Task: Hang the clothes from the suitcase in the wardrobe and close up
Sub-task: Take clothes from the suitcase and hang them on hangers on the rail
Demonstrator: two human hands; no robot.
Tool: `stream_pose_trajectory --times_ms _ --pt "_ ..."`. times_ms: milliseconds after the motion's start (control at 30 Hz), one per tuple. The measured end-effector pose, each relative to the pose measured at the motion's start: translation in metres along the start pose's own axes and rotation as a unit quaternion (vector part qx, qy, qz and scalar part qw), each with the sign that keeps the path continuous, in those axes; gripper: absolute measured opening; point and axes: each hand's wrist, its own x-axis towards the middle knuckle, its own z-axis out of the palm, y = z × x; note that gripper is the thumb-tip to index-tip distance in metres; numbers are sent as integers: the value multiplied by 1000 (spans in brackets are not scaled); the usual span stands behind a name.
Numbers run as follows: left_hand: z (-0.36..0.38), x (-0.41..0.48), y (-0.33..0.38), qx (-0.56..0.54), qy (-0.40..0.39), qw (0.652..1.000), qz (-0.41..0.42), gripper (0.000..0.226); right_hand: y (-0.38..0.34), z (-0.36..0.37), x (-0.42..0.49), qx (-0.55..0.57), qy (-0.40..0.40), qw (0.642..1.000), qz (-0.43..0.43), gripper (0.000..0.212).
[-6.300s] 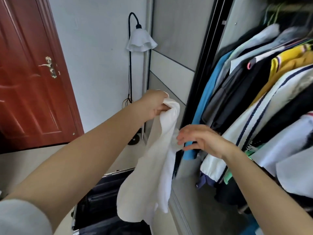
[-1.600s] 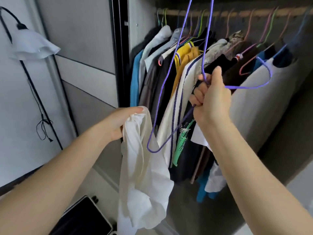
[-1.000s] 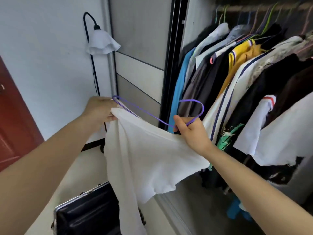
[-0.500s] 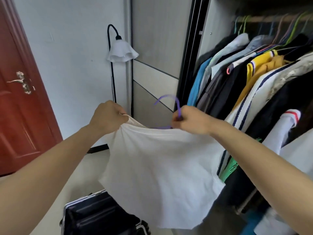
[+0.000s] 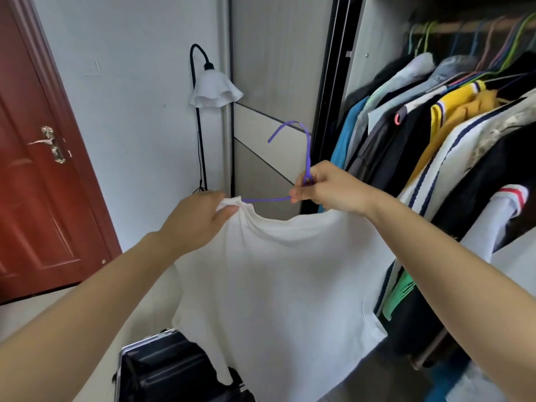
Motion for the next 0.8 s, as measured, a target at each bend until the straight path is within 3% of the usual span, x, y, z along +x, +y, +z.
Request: stream_pose_trajectory --times_ms 100,200,267,333,467,600,700,733,800 --pt "7 3 10 3 56 998 37 48 -5 8 4 -21 -19 999 -29 18" --pt "4 6 5 -22 101 995 17 40 1 -2 1 24 -19 999 -36 12" --pt "-3 6 -6 -39 135 990 -9 28 17 -18 -6 14 -29 999 -13 14" --pt "-12 6 -18 -57 147 987 -27 30 42 -31 -15 -7 -26 999 32 19" --pt "-20 11 -31 -107 133 983 -62 36 68 -44 -22 -20 11 997 71 54" --pt "-24 19 -34 -154 107 979 -83 42 57 -58 -25 -44 -15 996 73 22" --pt "-20 21 -39 -165 76 980 -84 38 56 -68 -35 -118 -62 984 120 5" --pt "-17 23 -39 -170 66 980 -80 38 53 -68 -38 -129 -71 981 125 3" --pt "-12 30 -32 -188 58 979 -60 38 35 -63 -40 -115 -48 989 81 22"
